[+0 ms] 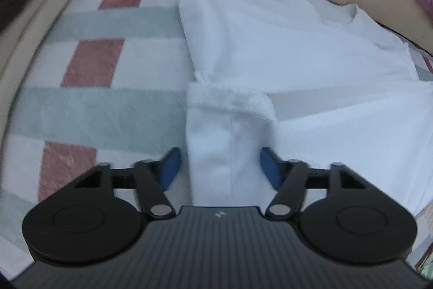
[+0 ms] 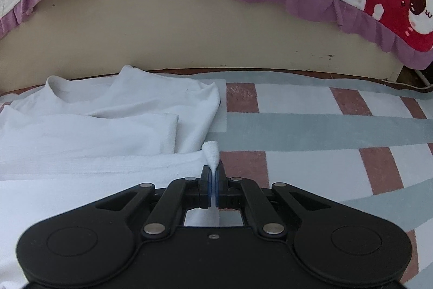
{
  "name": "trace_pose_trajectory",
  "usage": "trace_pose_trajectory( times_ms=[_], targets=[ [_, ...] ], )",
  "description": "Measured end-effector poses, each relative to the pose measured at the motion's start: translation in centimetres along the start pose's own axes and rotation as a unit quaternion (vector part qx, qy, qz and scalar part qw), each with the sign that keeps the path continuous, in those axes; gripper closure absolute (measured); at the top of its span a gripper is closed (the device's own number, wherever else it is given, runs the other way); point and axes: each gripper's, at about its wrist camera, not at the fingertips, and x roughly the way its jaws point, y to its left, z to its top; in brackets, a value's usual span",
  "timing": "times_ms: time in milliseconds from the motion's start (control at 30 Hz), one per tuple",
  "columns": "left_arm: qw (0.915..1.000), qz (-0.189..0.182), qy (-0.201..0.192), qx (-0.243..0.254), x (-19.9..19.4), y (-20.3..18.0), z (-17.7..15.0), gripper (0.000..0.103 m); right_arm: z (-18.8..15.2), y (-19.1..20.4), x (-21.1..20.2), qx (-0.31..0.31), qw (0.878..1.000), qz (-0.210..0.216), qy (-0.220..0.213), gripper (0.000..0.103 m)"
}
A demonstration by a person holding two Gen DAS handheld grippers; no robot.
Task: Fold clothes
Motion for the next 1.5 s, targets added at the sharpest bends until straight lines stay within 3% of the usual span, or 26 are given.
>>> trace_pose_trajectory(
  times_ms=[133, 267, 400, 500, 567, 633, 667, 733, 800, 833, 900, 967, 1067, 1100, 1267, 1400, 1500],
  targets=[
    [0.9987, 0.013, -0.044, 0.019, -2.3, -0.5, -0.1, 0.095, 0.1, 0.0, -0.5, -0.002, 1.000, 0.004, -0.011, 0.101],
    [0.9945, -0.023, -0.093, -0.043, -5.3, 1.9, -0.2, 0.093, 0.7, -0.4, -1.6, 0.015, 0.999, 0.014, -0.031, 0.101],
    [0.9943, 0.051, -0.071, -0.061, -4.1, 2.9, 0.2, 0.094, 0.4, -0.1, -0.6, 0.007, 1.000, 0.000, -0.021, 0.101],
    [0.9940, 0.041, -0.062, -0.080, -4.2, 3.7, 0.2, 0.094, -0.4, 0.5, 0.5, -0.019, 0.999, -0.027, 0.006, 0.099],
    [0.9912, -0.024, -0.063, -0.114, -5.2, 4.6, -0.2, 0.093, -0.4, 1.3, 0.1, -0.040, 0.998, -0.053, 0.008, 0.090],
    [0.9881, -0.059, -0.063, -0.127, -6.2, 4.9, -0.5, 0.093, 0.4, 2.3, -1.1, -0.035, 0.995, -0.094, 0.001, 0.062],
    [0.9862, -0.073, -0.061, -0.136, -6.5, 5.1, -0.7, 0.093, 0.8, 2.8, -2.0, -0.024, 0.994, -0.110, -0.008, 0.061],
    [0.9793, -0.104, -0.055, -0.165, -6.4, 6.0, -1.0, 0.093, 1.3, 4.2, -4.4, -0.002, 0.997, -0.067, -0.038, 0.058],
    [0.9721, -0.126, -0.043, -0.193, -6.1, 6.9, -1.1, 0.093, 2.0, 6.9, -5.8, 0.001, 0.998, 0.055, -0.035, 0.059],
    [0.9705, -0.128, -0.041, -0.200, -5.9, 7.2, -1.1, 0.093, 2.3, 8.8, -5.8, -0.014, 0.992, 0.120, -0.024, 0.059],
    [0.9731, -0.114, -0.048, -0.194, -6.0, 7.6, -1.1, 0.095, 2.8, 13.1, -5.7, -0.050, 0.972, 0.229, -0.001, 0.059],
    [0.9760, -0.105, -0.059, -0.182, -6.4, 7.8, -1.2, 0.095, 2.9, 18.2, -4.8, -0.101, 0.953, 0.285, 0.020, 0.060],
    [0.9736, -0.113, -0.080, -0.182, -7.0, 8.5, -1.4, 0.095, 3.1, 25.9, -3.5, -0.177, 0.912, 0.365, 0.051, 0.060],
    [0.9727, -0.112, -0.083, -0.186, -7.0, 8.8, -1.5, 0.095, 3.1, 28.1, -2.8, -0.196, 0.904, 0.374, 0.061, 0.060],
    [0.9688, -0.124, -0.076, -0.201, -6.5, 9.9, -1.4, 0.095, 2.5, 34.9, 2.5, -0.228, 0.896, 0.362, 0.121, 0.060],
    [0.9706, -0.126, -0.079, -0.189, -6.3, 9.6, -1.0, 0.095, 2.0, 36.1, 5.1, -0.218, 0.911, 0.329, 0.121, 0.060],
    [0.9706, -0.125, -0.075, -0.192, -6.0, 9.7, -0.8, 0.095, 2.0, 36.1, 5.3, -0.208, 0.899, 0.367, 0.118, 0.060]
  ],
)
